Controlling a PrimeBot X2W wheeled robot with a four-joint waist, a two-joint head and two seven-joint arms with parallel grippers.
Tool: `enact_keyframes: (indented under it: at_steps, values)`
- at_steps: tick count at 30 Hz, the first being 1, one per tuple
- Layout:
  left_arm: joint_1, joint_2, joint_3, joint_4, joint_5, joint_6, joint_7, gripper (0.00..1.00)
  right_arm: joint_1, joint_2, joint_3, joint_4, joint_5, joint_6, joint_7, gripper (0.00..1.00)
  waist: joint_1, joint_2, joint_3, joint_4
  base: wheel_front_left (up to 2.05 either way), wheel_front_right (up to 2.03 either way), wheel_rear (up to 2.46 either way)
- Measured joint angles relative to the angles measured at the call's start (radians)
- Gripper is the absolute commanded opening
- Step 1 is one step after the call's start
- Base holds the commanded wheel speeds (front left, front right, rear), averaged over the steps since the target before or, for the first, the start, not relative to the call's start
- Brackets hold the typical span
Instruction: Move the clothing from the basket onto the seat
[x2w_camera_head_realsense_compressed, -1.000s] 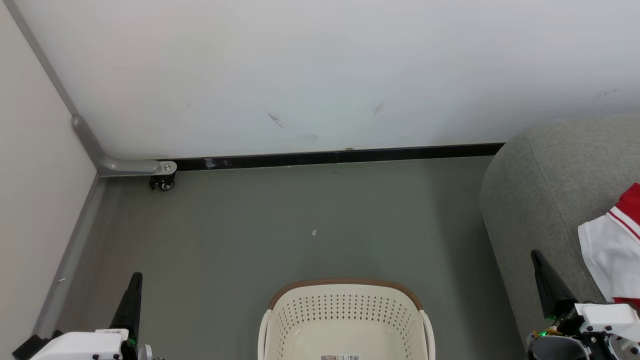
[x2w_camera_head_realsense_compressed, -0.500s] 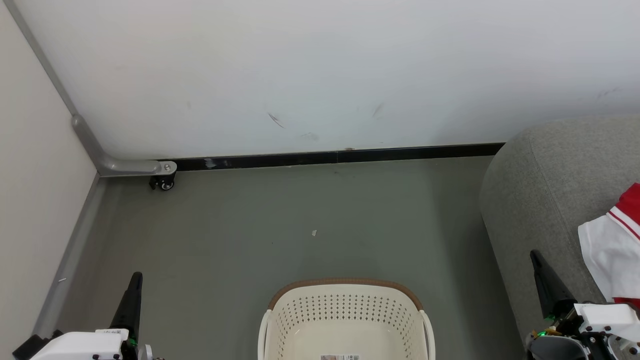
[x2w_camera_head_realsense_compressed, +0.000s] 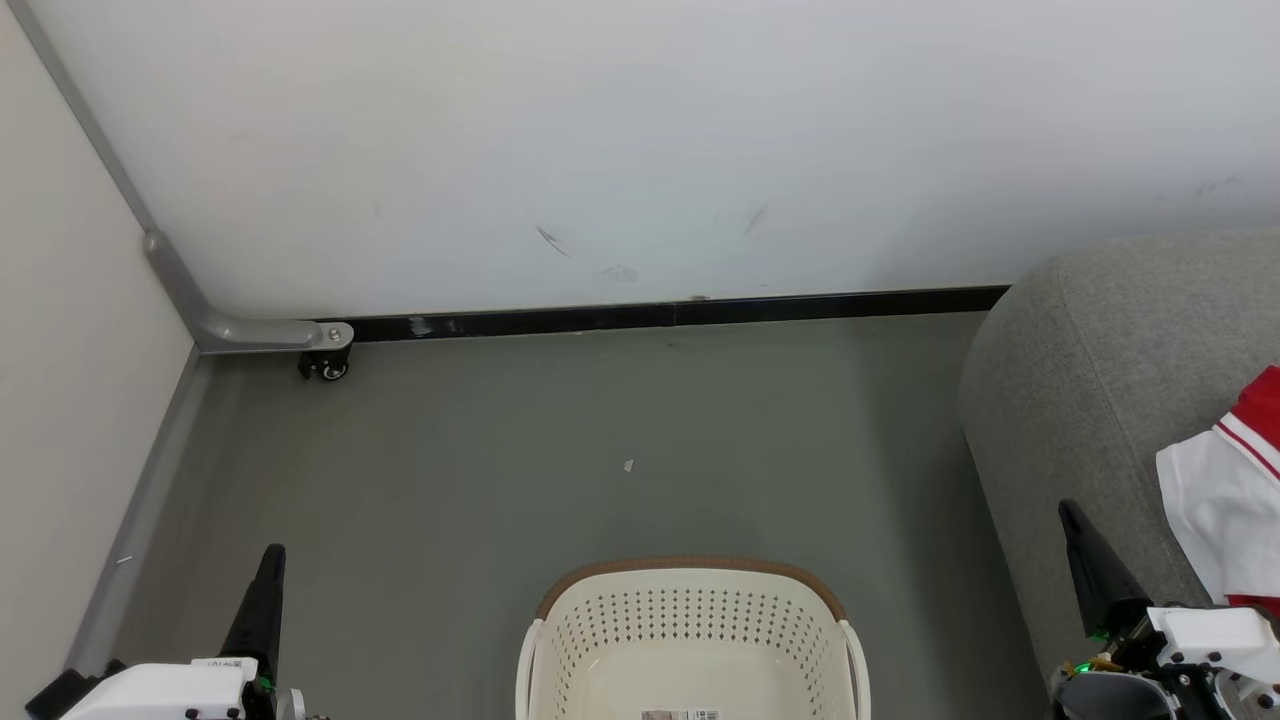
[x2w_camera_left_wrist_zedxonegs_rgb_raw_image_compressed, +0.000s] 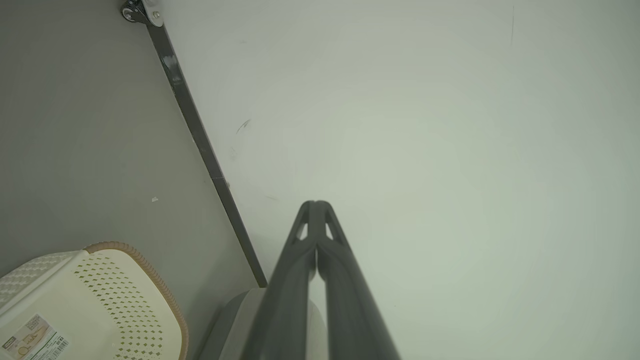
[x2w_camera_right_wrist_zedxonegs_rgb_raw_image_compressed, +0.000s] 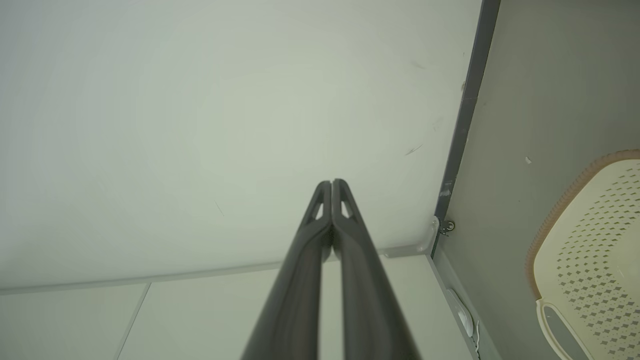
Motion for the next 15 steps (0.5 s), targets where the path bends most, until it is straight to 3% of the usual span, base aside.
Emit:
enact_keyframes:
  at_steps: [15]
  values:
    - [0.0,0.0,0.0,0.0,0.0,0.0,0.0,0.0,0.0,0.002,-0.002,0.0,-0.001,0.0,0.001,0.0,0.0,0.0,0.0,0.0,0.0,0.0,0.0]
